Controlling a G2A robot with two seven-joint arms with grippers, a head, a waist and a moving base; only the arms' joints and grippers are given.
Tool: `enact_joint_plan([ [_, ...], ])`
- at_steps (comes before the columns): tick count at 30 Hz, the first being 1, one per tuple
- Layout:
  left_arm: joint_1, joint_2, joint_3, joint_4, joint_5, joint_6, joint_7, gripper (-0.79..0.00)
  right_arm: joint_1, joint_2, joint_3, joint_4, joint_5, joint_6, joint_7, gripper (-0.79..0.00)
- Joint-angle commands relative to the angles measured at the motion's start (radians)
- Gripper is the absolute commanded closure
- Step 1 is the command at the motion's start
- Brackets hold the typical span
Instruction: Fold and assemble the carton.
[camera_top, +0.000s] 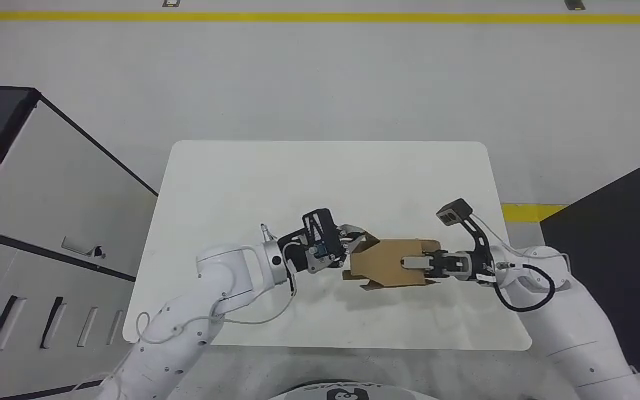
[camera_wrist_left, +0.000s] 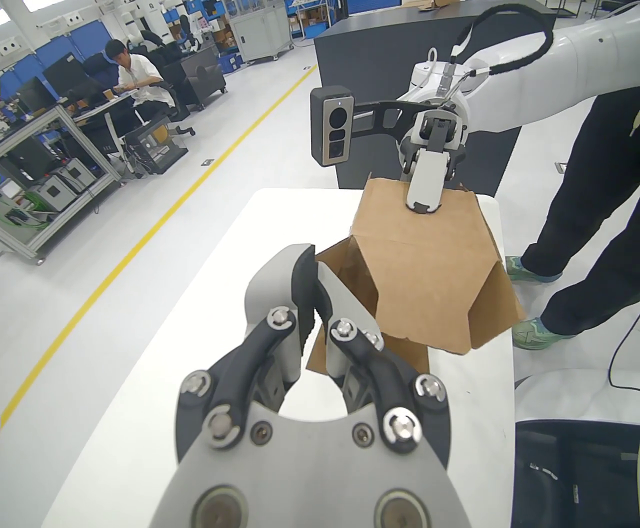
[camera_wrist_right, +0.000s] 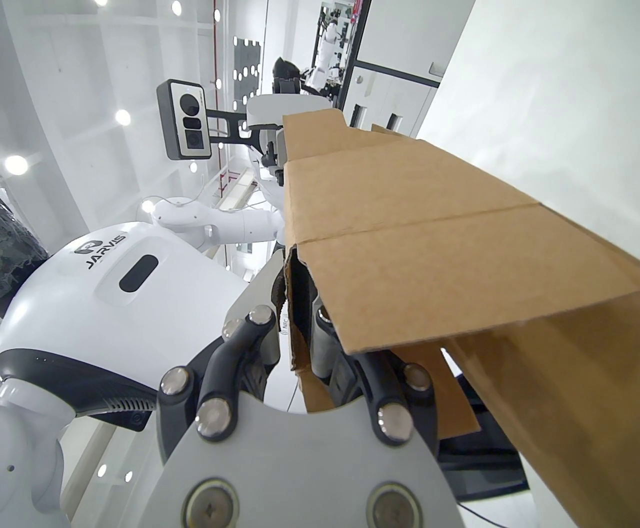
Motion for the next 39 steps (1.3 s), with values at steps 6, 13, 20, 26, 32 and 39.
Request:
enact_joint_plan([
  [6,-0.024,-0.002,0.015,0.008,-0.001,-0.019,0.010,0.000,0.008,0.002,-0.007,-0.008,-0.013,0.019,0.018,0.000],
  [13,-0.051,-0.007,0.046,0.031,-0.008,-0.033,0.015,0.000,0.015,0.004,-0.010,-0.009,-0.020,0.027,0.027,0.000],
  [20,-0.055,-0.005,0.021,0.033,-0.005,0.001,0.024,0.000,0.026,0.004,-0.006,0.024,-0.003,0.018,0.018,0.000],
  [26,-0.025,0.006,-0.045,0.019,-0.006,0.018,0.032,0.000,0.038,0.002,0.002,0.068,0.053,0.021,0.021,0.000],
  [32,0.017,0.015,-0.096,-0.008,-0.010,0.026,0.032,0.000,0.059,-0.003,0.008,0.114,0.136,0.044,0.044,0.000],
  [39,0.019,0.016,-0.100,-0.011,-0.007,0.032,0.032,0.000,0.062,-0.003,0.009,0.118,0.138,0.043,0.042,0.000],
])
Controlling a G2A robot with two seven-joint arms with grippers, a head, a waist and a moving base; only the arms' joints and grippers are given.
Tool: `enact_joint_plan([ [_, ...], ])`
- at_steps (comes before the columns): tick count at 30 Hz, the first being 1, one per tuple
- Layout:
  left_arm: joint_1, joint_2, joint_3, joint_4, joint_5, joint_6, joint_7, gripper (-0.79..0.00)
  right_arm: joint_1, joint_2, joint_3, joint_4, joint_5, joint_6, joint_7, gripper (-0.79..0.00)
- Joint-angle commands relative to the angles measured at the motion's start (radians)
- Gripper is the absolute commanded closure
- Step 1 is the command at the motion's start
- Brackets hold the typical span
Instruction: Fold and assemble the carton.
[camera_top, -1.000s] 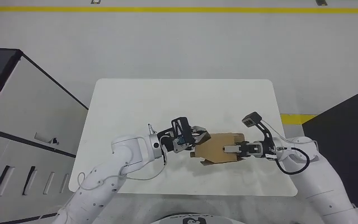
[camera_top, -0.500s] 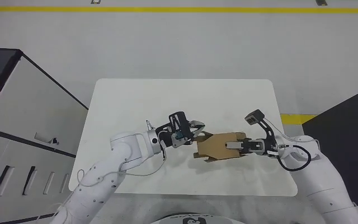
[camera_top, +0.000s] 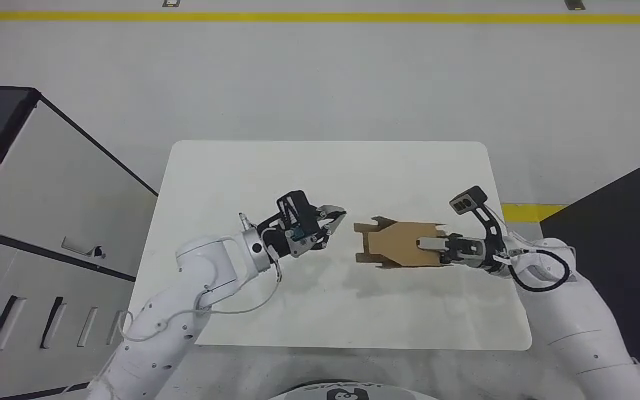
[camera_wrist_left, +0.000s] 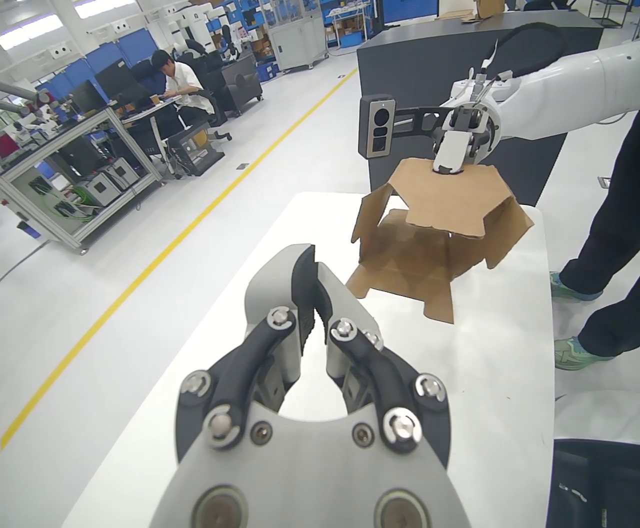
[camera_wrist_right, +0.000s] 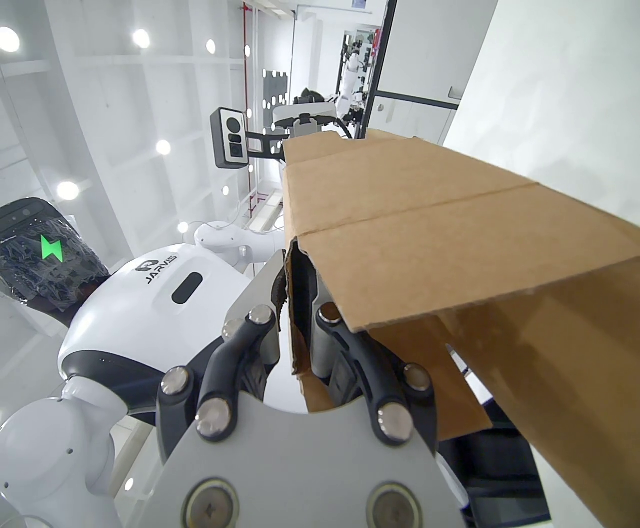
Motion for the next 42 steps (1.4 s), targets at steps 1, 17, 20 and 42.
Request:
enact_joint_plan([
  [1,0.003,0.000,-0.002,0.002,-0.001,0.011,0.001,0.000,0.000,0.000,0.000,0.000,0.000,0.000,0.000,0.000],
  [17,0.043,0.005,-0.040,0.011,-0.021,0.036,0.039,0.000,0.049,-0.017,-0.024,0.095,0.146,0.065,0.065,0.000],
  [20,0.050,0.005,-0.039,0.040,-0.045,0.039,0.034,0.000,0.048,-0.019,-0.029,0.080,0.130,0.080,0.037,0.000],
  [42,0.015,-0.007,0.057,0.051,-0.100,-0.009,0.074,0.000,0.122,-0.064,-0.121,0.119,0.229,0.157,0.103,0.000],
])
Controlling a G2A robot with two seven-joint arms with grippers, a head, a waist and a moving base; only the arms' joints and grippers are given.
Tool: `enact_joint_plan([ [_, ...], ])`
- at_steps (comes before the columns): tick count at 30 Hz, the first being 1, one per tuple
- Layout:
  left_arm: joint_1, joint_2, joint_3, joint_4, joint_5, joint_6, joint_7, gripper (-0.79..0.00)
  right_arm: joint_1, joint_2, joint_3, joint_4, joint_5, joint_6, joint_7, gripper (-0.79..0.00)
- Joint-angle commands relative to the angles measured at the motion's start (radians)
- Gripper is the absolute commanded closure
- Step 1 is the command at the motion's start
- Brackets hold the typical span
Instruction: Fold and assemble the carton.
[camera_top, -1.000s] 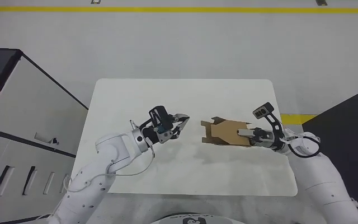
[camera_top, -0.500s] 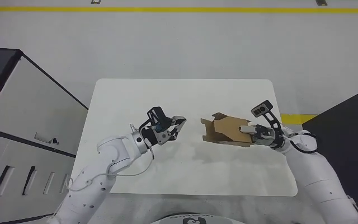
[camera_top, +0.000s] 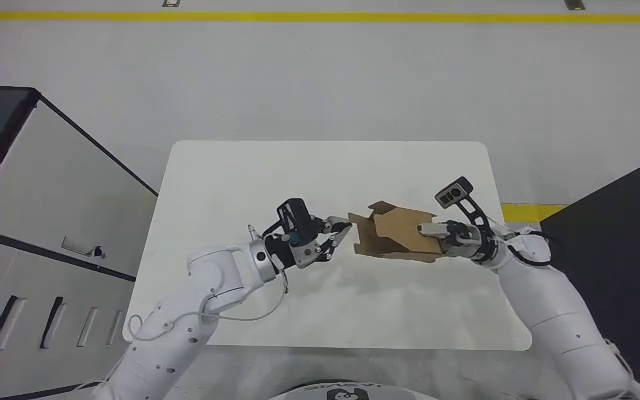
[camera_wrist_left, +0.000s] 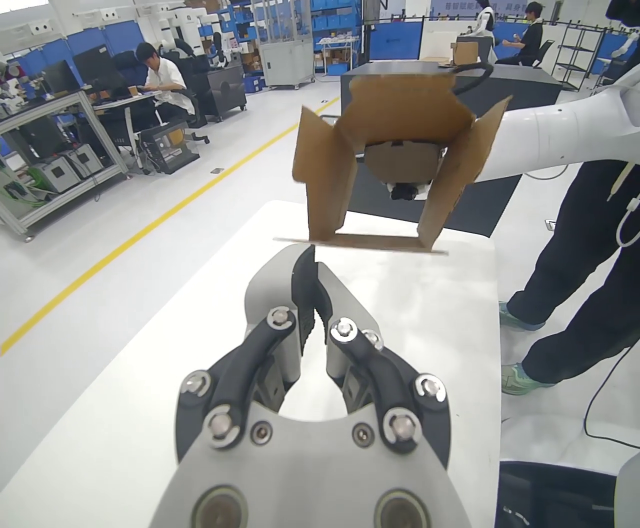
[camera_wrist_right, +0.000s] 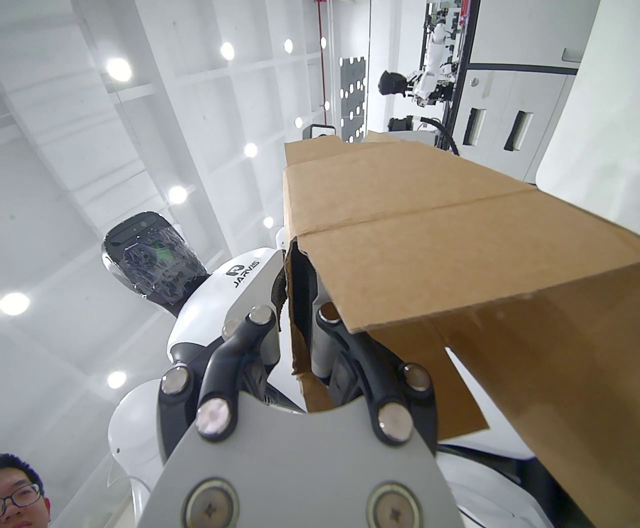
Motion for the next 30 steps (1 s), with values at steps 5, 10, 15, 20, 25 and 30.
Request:
enact_joint_plan([
  [5,-0.021,-0.004,0.025,-0.002,0.004,-0.008,0.000,0.000,0.009,-0.008,-0.012,0.009,-0.018,-0.001,-0.007,0.000],
  [10,-0.023,-0.005,0.033,-0.007,0.003,-0.008,-0.001,0.000,0.008,-0.012,-0.011,0.008,-0.027,-0.003,-0.018,0.000],
  [15,-0.021,-0.005,0.039,-0.017,0.004,-0.008,-0.005,0.000,0.000,-0.016,-0.005,0.003,-0.024,-0.003,-0.036,0.000],
  [20,-0.016,-0.004,0.043,-0.027,0.006,-0.005,-0.009,0.000,-0.011,-0.020,0.003,-0.005,-0.015,-0.002,-0.055,0.000],
  [25,-0.012,-0.004,0.053,-0.038,0.011,-0.009,-0.010,0.000,-0.022,-0.022,0.012,-0.017,-0.015,0.004,-0.060,0.000],
  [30,-0.015,-0.006,0.066,-0.042,0.013,-0.012,-0.008,0.000,-0.031,-0.024,0.018,-0.031,-0.022,0.011,-0.061,0.000],
])
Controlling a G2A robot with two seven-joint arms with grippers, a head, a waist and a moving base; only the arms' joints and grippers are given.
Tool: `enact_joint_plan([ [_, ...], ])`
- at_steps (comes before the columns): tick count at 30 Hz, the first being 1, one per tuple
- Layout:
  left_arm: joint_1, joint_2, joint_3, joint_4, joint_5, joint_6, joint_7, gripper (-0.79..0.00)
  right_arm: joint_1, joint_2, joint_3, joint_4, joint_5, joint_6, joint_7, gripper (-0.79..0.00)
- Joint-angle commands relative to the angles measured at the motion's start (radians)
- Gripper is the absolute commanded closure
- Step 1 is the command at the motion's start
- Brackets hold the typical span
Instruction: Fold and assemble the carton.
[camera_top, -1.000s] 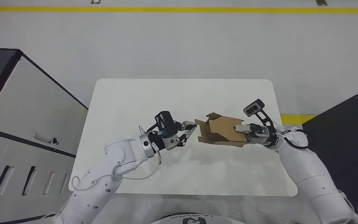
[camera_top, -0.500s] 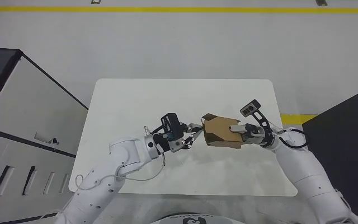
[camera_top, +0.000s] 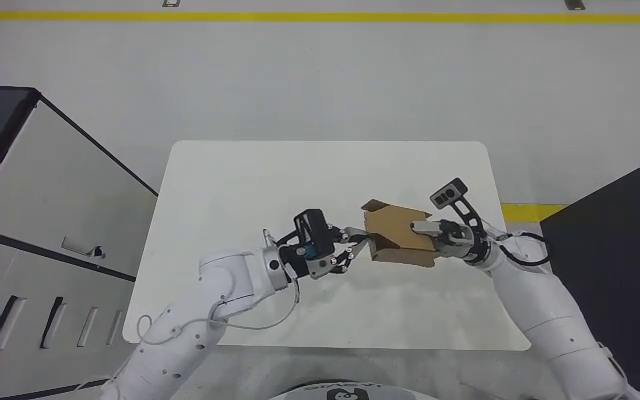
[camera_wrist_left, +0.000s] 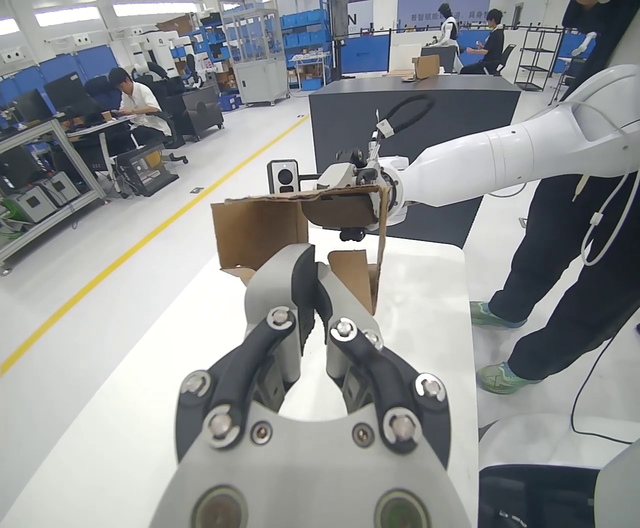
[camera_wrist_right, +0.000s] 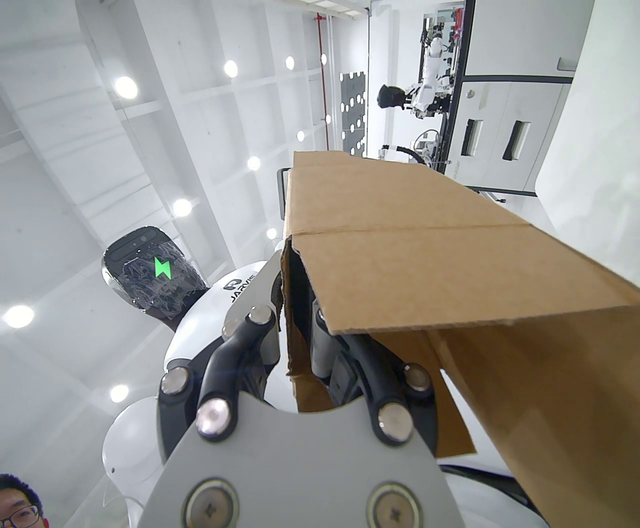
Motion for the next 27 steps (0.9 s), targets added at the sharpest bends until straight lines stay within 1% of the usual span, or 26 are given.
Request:
enact_joint_plan([
  [1,-0.003,-0.001,0.006,0.000,0.001,-0.004,0.000,0.000,-0.003,-0.001,0.002,-0.004,-0.002,0.001,-0.001,0.000],
  [13,-0.020,-0.004,0.033,0.007,0.000,-0.015,-0.001,0.000,-0.014,-0.005,0.011,-0.031,-0.048,-0.003,-0.004,0.000],
  [27,-0.010,0.002,0.020,0.000,0.001,-0.034,-0.012,0.000,-0.036,-0.012,0.035,-0.045,-0.033,-0.029,-0.013,0.000],
])
